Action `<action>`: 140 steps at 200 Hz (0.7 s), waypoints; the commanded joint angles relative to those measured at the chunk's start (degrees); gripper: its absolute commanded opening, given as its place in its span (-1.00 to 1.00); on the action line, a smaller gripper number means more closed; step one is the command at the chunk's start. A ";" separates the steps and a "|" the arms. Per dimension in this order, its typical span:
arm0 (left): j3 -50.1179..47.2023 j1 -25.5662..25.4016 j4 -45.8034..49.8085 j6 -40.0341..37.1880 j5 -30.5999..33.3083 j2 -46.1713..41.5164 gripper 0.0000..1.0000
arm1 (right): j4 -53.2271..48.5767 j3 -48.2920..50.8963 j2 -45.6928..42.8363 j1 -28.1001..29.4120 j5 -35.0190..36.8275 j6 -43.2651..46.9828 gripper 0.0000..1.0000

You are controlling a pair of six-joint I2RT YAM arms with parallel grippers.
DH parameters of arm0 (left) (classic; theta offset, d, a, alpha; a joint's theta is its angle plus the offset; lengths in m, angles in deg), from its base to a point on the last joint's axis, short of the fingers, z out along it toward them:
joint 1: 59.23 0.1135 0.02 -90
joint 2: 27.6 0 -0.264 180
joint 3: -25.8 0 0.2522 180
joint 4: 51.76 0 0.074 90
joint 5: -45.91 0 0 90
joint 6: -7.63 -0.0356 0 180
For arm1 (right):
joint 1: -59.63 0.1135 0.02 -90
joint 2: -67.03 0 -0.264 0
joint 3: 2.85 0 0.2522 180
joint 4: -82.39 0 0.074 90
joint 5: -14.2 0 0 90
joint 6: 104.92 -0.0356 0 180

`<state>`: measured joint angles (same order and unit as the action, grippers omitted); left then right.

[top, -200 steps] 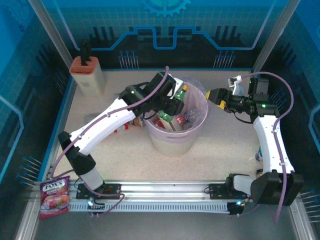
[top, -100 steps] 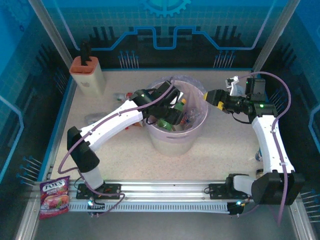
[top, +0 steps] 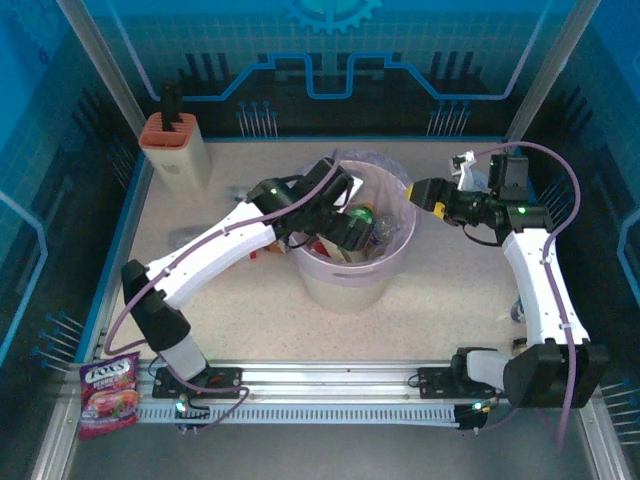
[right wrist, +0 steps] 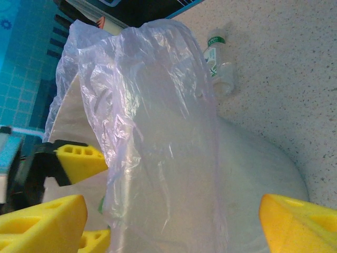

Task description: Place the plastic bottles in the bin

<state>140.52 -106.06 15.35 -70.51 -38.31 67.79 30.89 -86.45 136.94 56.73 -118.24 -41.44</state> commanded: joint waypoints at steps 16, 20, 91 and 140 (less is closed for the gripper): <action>4.66 -0.15 3.26 -1.51 4.17 -7.34 0.91 | -0.96 -2.20 0.72 0.96 0.32 0.72 0.72; 5.04 -0.03 4.12 -1.77 4.91 -7.71 0.91 | -0.94 -2.29 0.71 0.96 0.36 0.71 0.72; -8.03 17.30 8.76 3.93 5.53 -22.44 0.93 | -1.54 -3.87 1.81 1.00 0.61 1.50 0.72; -27.71 33.26 2.25 4.41 2.62 -26.91 0.95 | -1.74 -4.11 2.37 0.97 0.99 1.62 0.72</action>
<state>120.46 -78.89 20.86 -67.28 -33.26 40.80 30.50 -88.72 138.73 56.99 -117.78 -40.98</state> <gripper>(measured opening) 0.972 0.861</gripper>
